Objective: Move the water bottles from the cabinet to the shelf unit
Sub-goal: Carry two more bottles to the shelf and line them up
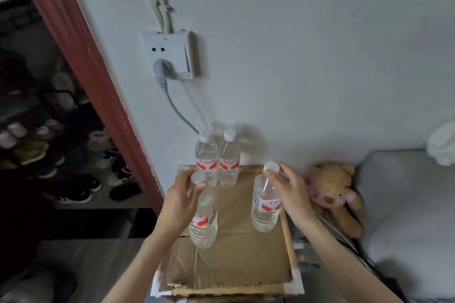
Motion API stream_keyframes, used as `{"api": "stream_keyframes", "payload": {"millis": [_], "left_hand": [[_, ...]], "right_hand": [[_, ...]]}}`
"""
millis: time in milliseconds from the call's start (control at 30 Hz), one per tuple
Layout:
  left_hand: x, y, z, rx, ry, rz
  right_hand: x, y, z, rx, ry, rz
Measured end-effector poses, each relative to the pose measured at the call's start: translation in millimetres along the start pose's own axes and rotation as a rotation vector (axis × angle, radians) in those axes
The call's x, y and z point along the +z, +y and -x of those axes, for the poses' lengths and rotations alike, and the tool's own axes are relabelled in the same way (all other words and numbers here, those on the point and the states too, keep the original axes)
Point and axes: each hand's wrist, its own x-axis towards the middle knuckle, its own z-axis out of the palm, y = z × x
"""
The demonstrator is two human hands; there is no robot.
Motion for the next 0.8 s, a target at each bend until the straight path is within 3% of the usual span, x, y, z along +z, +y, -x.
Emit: {"api": "stream_keyframes", "payload": {"millis": [233, 500, 633, 700, 800], "left_hand": [[21.9, 5.8, -33.4, -0.029, 0.07, -0.001], [30.6, -2.8, -43.7, -0.041, 0.07, 0.021], [20.6, -4.7, -51.1, 0.08, -0.064, 0.065], [13.3, -6.7, -56.6, 0.127, -0.21, 0.042], [1.0, -8.6, -59.9, 0.061, -0.498, 0.103]], "right_hand": [[5.3, 16.3, -75.5, 0.034, -0.134, 0.078], [5.4, 13.4, -103.3, -0.003, -0.209, 0.209], [-5.5, 14.3, -97.0, -0.075, -0.326, 0.322], [-7.5, 12.4, -95.8, -0.129, -0.392, 0.404], [-7.2, 10.9, -100.9, -0.139, -0.403, 0.493]]}}
